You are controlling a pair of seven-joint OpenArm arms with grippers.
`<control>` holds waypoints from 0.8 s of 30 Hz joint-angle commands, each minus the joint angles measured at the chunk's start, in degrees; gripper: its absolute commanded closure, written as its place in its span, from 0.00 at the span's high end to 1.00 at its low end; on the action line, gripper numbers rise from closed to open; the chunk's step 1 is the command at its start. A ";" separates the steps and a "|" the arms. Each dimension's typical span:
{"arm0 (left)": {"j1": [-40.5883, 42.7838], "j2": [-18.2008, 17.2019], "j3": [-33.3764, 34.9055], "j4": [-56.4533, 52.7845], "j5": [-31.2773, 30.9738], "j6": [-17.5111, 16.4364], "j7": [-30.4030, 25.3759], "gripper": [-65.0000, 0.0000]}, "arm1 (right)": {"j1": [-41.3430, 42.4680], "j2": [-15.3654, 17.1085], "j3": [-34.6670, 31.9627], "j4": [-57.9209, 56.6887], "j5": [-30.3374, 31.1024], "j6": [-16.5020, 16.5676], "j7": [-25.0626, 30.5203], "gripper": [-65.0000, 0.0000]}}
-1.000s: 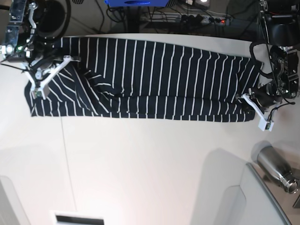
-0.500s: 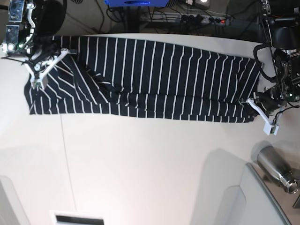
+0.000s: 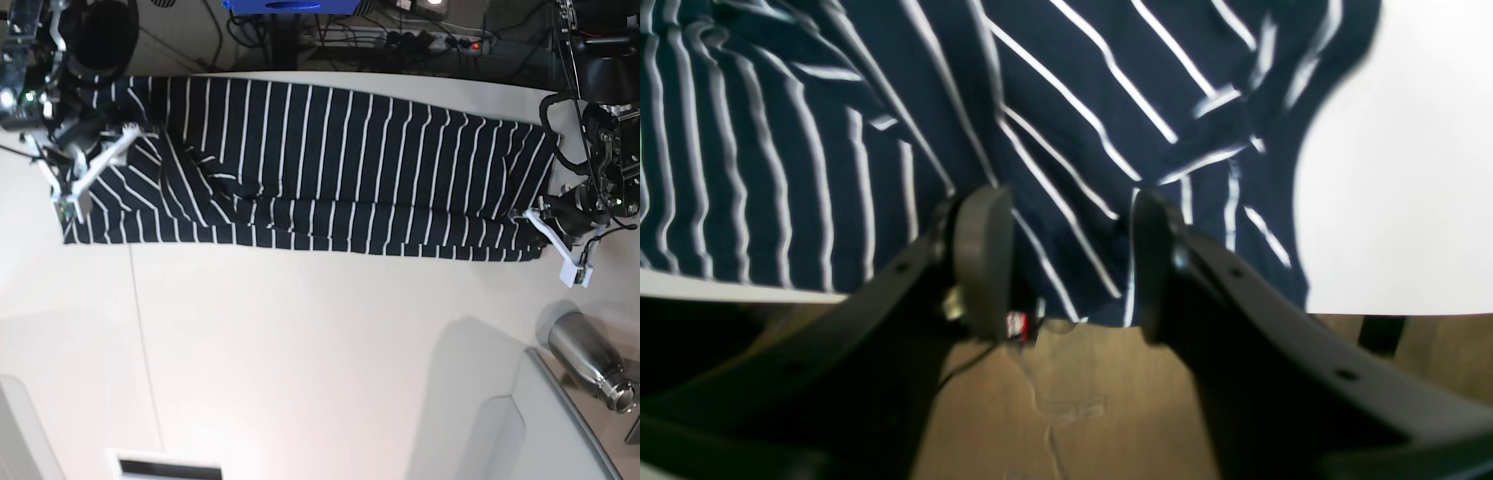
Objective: Layout the t-shirt on the table in an organized manner, then fold the t-shirt properly
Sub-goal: 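Move the right gripper inward along the shirt and press the fold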
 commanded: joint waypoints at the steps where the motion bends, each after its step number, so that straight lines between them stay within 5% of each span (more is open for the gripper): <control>1: -0.75 -1.24 -0.37 1.08 -0.56 -0.15 -0.91 0.00 | 2.52 0.35 -1.24 -0.31 0.74 1.22 2.65 0.29; 5: -0.75 -1.24 -0.55 1.17 -0.56 -0.15 -0.91 0.00 | 10.17 0.26 -5.90 -7.69 0.74 4.04 6.52 0.00; 11: -0.75 -1.24 -0.63 1.17 -0.56 -0.24 -0.91 0.00 | 20.98 -1.15 -9.24 -27.47 0.56 3.60 7.75 0.00; 18: -0.67 -1.24 -0.72 1.17 -0.56 -0.24 -0.91 0.00 | 18.52 -3.52 -9.59 -25.98 0.65 3.51 6.78 0.00; 24: -0.75 -1.15 -0.37 1.17 -0.56 -0.24 -0.91 0.00 | 12.54 -3.52 -18.03 -21.41 0.74 3.33 6.78 0.00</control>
